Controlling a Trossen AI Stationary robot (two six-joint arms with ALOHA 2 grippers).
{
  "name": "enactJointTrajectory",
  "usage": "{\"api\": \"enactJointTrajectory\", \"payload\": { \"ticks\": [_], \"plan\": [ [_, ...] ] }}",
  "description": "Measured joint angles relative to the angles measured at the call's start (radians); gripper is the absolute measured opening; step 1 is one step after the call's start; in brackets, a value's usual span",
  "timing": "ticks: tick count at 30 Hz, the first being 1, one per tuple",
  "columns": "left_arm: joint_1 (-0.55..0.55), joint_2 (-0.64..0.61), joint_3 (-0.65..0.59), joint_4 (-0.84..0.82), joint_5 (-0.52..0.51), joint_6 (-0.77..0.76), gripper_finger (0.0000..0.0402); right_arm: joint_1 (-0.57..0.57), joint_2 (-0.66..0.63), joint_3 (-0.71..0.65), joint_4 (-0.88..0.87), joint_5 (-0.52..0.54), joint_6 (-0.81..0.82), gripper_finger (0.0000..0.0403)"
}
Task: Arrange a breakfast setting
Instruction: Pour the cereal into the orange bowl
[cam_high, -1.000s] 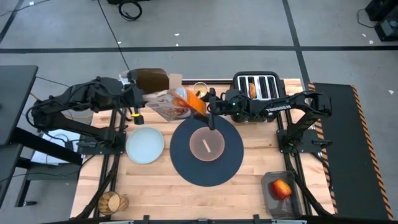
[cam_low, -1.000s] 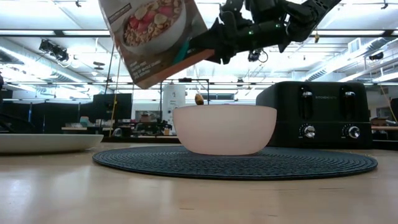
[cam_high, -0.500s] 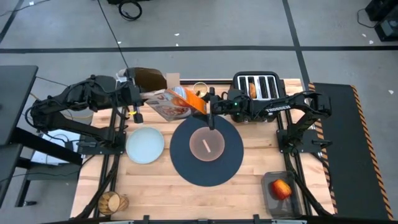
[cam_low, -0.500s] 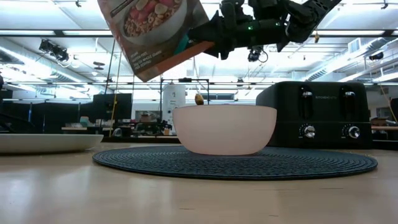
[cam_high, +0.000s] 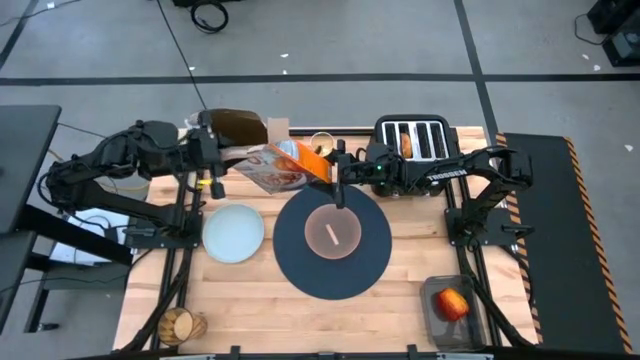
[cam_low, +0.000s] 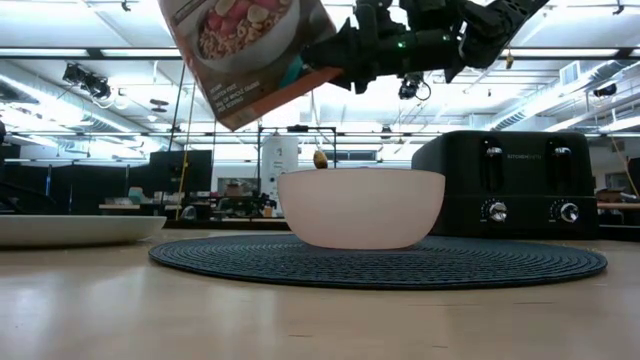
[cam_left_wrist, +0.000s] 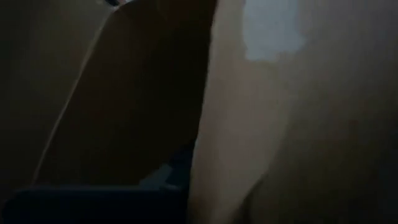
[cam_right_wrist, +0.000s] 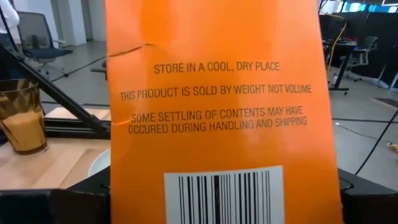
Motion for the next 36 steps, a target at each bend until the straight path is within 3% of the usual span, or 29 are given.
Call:
{"api": "enactJointTrajectory", "payload": {
  "ticks": [4,10,14,27,36],
  "plan": [
    [0.000,-0.037,0.000,-0.019,0.042,-0.086,0.0173,0.000,-0.001,0.000,0.000,0.004,-0.006,0.0288],
    [0.000,-0.062,-0.001,-0.096,0.023,-0.124,0.0270,0.000,-0.028,0.002,-0.008,0.006,-0.014,0.0287],
    [0.000,-0.095,-0.002,-0.100,0.028,-0.123,0.0306,0.000,-0.053,0.002,-0.055,0.007,-0.013,0.0287],
    [0.000,-0.249,-0.002,-0.037,0.048,-0.110,0.0316,0.000,-0.198,0.002,-0.208,0.031,-0.053,0.0286],
    [0.000,-0.292,-0.003,-0.050,0.048,-0.142,0.0316,0.001,-0.341,0.002,-0.282,0.051,-0.070,0.0285]
  ]
}}
